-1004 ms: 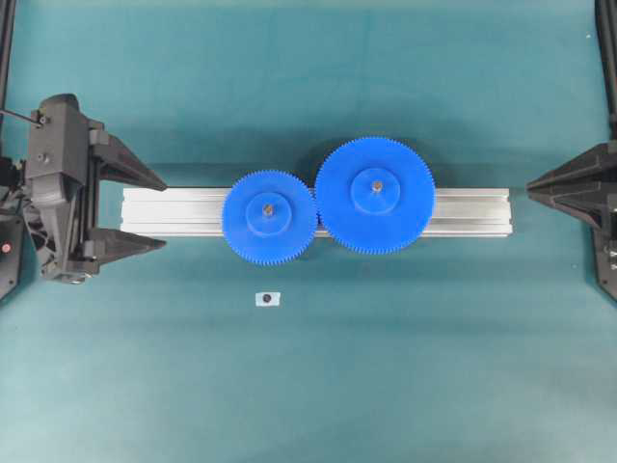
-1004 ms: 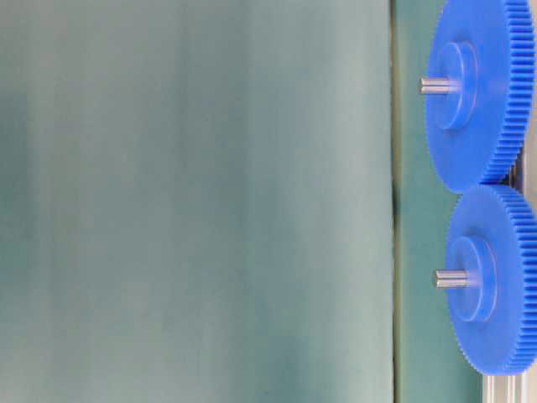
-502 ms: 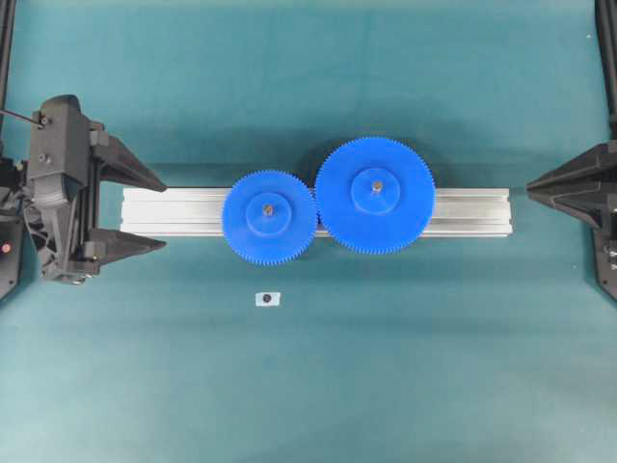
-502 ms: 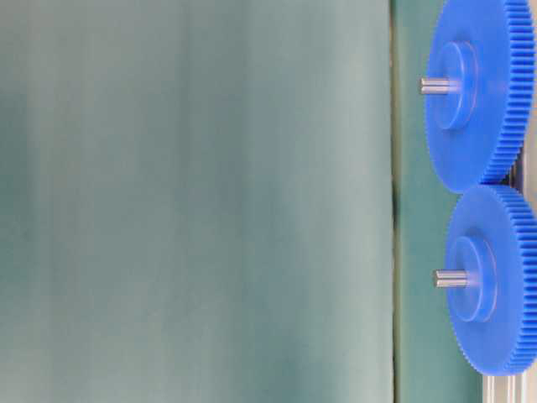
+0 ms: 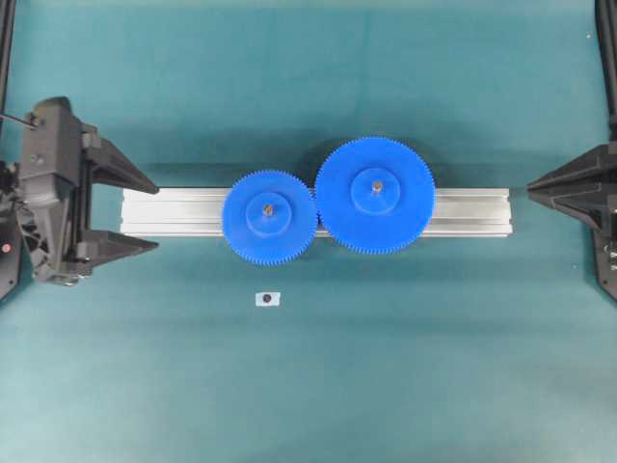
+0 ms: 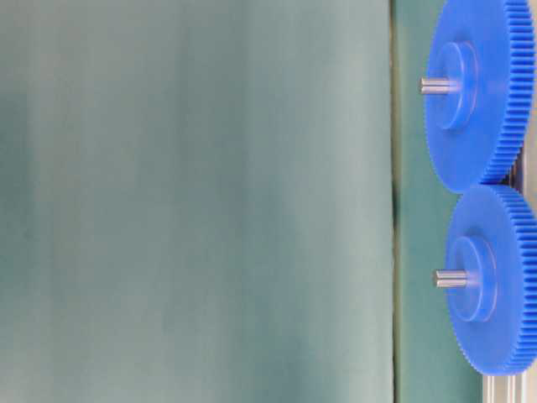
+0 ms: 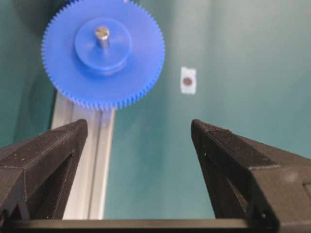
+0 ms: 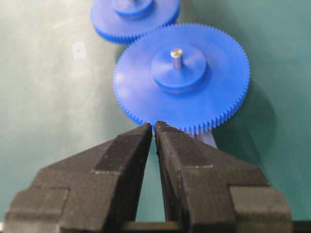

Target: Insert the small gear onto the shaft.

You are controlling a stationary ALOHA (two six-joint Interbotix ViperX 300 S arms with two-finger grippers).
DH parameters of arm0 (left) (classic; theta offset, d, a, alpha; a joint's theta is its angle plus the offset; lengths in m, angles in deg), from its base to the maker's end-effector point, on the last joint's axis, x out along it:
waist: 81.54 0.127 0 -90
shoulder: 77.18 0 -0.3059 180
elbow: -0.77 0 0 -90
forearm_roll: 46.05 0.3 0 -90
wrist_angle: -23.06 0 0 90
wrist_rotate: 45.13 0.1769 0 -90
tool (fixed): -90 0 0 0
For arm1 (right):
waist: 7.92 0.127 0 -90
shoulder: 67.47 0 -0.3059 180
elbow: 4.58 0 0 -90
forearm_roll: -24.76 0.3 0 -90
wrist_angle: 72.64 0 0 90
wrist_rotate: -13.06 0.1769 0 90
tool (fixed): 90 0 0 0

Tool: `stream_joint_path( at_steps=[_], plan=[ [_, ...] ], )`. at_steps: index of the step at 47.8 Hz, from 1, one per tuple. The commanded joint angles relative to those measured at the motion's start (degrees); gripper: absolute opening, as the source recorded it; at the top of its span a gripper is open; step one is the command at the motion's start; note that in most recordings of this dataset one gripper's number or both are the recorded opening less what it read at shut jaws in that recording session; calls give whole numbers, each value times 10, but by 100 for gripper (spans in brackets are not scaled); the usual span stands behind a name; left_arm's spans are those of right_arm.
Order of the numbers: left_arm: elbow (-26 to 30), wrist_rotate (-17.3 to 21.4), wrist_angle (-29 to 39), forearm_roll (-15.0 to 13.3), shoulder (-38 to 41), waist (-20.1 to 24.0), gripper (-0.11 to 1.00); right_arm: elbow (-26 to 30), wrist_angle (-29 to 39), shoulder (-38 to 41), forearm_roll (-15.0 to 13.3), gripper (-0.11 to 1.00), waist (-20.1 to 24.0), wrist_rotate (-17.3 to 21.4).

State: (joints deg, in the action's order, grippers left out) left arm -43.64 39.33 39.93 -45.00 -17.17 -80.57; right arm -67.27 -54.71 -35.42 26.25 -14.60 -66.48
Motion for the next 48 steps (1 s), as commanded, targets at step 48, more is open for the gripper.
stream_joint_path(
  at_steps=[48],
  plan=[
    [0,-6,-4,2,-4,-3,86,0,-11,4,-1,27,-2,4]
  ],
)
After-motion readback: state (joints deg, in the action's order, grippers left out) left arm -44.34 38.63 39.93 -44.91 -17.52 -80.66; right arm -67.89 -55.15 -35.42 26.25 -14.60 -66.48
